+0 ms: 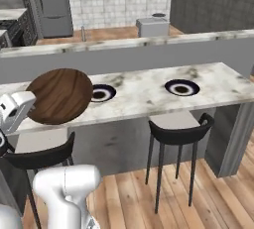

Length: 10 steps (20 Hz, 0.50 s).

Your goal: Move the bowls from the cabinet to the plates on the dining table.

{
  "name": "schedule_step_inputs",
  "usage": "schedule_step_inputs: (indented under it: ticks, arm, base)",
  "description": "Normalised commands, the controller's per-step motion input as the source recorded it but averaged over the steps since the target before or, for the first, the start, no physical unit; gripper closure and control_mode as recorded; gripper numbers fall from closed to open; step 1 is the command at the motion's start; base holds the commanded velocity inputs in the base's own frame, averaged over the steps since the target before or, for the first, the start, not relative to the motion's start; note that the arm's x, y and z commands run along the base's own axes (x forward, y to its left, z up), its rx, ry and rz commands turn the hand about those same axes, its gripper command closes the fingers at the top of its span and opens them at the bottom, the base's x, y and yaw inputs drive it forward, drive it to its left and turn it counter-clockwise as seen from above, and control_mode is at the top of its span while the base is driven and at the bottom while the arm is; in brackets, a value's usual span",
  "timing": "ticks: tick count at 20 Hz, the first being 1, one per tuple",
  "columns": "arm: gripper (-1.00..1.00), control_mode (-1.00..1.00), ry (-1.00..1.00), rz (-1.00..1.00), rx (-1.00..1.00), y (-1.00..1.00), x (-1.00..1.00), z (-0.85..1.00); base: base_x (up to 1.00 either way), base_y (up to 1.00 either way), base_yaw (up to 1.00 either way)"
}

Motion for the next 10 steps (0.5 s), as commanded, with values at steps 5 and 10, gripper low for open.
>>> schedule_step_inputs:
  ticks: [5,10]
  arm:
    - [1.00,1.00,0.00,0.00,0.00,0.00,0.00,0.00]
    - [1.00,1.00,0.00,0.00,0.00,0.00,0.00,0.00]
  base:
    - [-0.22,-0.90,-0.03]
    - [0.06,-0.42,-0.04]
